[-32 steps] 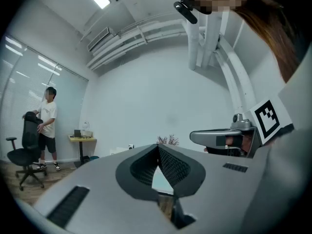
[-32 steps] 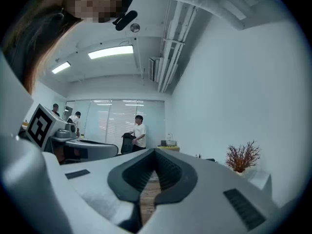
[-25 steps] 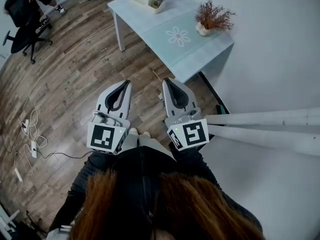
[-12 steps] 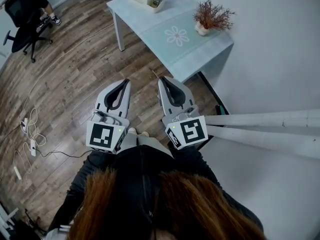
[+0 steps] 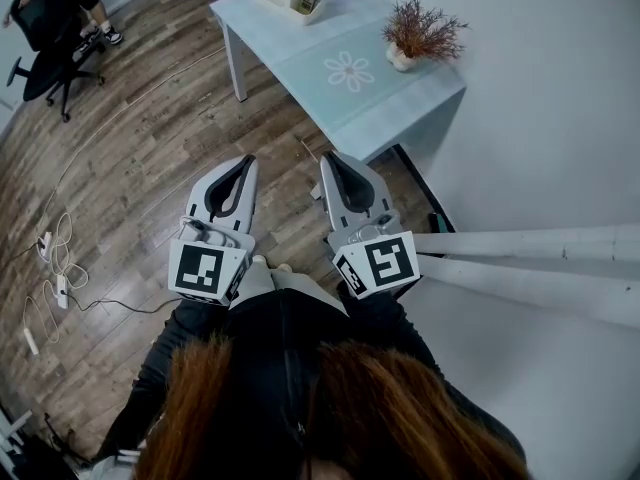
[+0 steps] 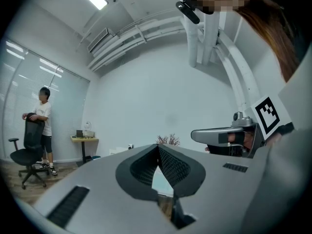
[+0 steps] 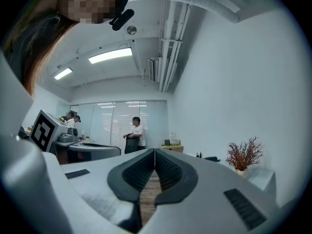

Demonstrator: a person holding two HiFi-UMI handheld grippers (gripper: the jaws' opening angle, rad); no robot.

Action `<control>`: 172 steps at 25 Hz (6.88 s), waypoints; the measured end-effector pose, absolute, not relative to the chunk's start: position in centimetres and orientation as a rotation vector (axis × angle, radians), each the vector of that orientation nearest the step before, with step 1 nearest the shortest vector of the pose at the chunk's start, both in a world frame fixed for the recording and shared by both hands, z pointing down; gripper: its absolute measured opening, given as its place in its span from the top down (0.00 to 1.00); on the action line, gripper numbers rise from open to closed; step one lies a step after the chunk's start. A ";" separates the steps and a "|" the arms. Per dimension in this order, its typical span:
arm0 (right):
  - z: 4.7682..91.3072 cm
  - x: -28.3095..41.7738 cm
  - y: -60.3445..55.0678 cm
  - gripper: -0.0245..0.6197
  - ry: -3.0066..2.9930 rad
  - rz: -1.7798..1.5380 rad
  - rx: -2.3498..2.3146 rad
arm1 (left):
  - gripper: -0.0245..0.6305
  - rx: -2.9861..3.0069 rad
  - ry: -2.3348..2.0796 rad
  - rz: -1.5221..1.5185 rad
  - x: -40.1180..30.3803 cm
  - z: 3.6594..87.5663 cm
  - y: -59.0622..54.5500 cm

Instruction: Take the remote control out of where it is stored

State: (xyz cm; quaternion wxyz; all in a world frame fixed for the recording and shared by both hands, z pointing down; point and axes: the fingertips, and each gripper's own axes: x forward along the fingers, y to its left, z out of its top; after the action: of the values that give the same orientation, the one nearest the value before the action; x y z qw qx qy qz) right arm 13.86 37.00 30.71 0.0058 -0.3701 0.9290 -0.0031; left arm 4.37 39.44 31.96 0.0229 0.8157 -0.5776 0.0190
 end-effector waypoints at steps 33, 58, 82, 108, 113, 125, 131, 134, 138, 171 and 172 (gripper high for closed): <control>33.2 14.5 24.0 0.94 2.872 -0.087 -1.242 | 0.95 2.590 -1.707 0.096 4.6 34.0 25.1; 31.5 4.9 5.6 0.94 2.849 -0.080 -1.352 | 0.95 2.686 -1.522 0.053 -3.1 32.3 5.2; 32.9 3.5 -2.0 0.94 2.822 -0.105 -1.435 | 0.95 2.673 -1.483 0.063 -5.6 33.9 -1.7; 32.3 5.3 -5.1 0.94 2.899 -0.093 -1.298 | 0.95 2.592 -1.623 0.041 -3.8 32.8 -3.8; 32.4 4.6 -5.7 0.94 2.902 -0.085 -1.323 | 0.95 2.612 -1.608 0.045 -4.6 32.7 -4.6; 36.9 3.5 -10.7 0.94 2.830 -0.200 -1.591 | 0.95 2.665 -1.529 0.043 -6.6 32.3 -7.0; 40.1 3.7 -14.4 0.94 2.740 -0.241 -1.755 | 0.95 2.679 -1.503 0.090 -7.1 32.5 -7.6; 41.8 3.8 -16.1 0.94 2.684 -0.243 -1.851 | 0.95 2.699 -1.482 0.085 -7.1 32.4 -7.6; 44.4 3.9 -17.9 0.94 2.629 -0.272 -1.975 | 0.95 2.714 -1.464 0.072 -7.5 32.4 -7.5; 51.4 2.1 -24.7 0.63 2.271 -0.569 -2.393 | 0.95 2.643 -1.549 0.097 -11.2 33.2 -6.2; 51.4 2.1 -24.8 0.63 2.257 -0.589 -2.402 | 0.95 2.641 -1.552 0.097 -11.3 33.3 -6.2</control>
State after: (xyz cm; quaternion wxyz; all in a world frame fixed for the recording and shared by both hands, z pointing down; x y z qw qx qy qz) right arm 2.13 -24.79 51.42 -0.1031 -0.7137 0.6704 -0.1749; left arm -11.27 -6.21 33.27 0.0385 0.8611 -0.5061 0.0315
